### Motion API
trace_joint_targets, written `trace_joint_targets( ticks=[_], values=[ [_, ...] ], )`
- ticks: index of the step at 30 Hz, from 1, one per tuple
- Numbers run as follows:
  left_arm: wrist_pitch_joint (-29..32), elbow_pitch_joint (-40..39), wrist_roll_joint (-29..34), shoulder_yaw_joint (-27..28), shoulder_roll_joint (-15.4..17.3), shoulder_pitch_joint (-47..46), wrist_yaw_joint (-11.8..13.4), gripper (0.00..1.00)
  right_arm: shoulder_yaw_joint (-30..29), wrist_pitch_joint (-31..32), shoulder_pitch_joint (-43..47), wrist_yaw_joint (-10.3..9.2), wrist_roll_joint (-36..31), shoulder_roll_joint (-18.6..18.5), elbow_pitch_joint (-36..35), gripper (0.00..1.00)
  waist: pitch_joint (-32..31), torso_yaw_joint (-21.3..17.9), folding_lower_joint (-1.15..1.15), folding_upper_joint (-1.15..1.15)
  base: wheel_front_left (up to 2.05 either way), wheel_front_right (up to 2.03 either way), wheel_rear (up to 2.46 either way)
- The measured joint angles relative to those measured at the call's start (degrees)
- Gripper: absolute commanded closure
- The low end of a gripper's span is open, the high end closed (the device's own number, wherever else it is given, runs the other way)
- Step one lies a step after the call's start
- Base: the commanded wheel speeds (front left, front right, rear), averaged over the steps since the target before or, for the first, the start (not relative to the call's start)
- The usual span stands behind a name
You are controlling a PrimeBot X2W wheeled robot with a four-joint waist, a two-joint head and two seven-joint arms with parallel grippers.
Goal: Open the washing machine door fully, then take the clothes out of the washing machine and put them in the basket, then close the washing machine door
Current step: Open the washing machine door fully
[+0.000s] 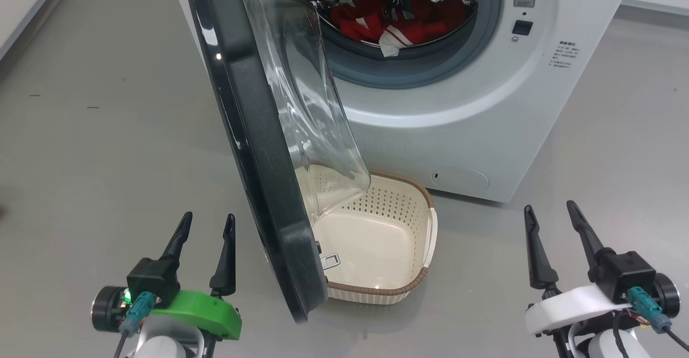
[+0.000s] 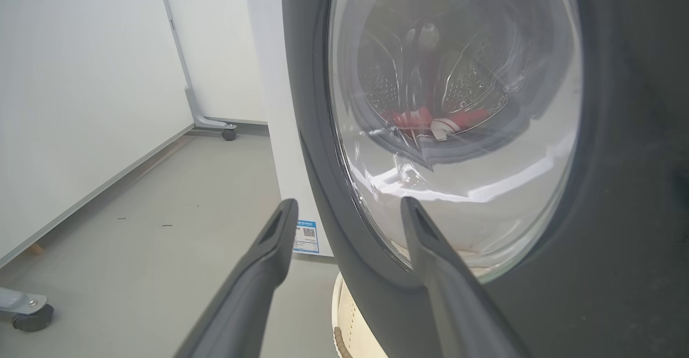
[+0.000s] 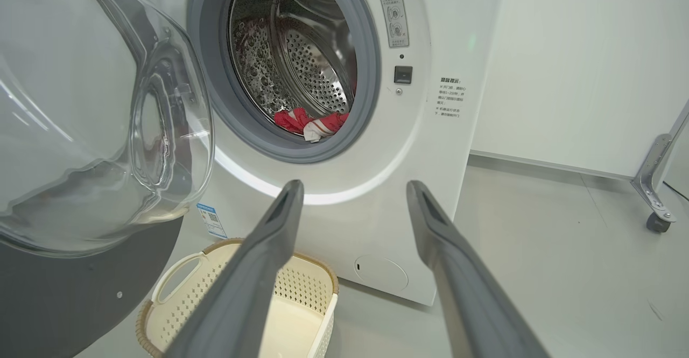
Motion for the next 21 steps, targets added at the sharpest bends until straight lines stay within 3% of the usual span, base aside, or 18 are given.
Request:
trace_joint_targets(
  ticks=[21],
  values=[
    [0.0, 1.13, 0.0, 0.09, 0.0, 1.14, 0.52, 0.0, -1.76, 0.0, 1.76, 2.77, -2.36, 3.64, 1.26, 0.0, -1.45, -0.15, 0.0, 0.0, 0.0, 0.0, 0.0]
  ],
)
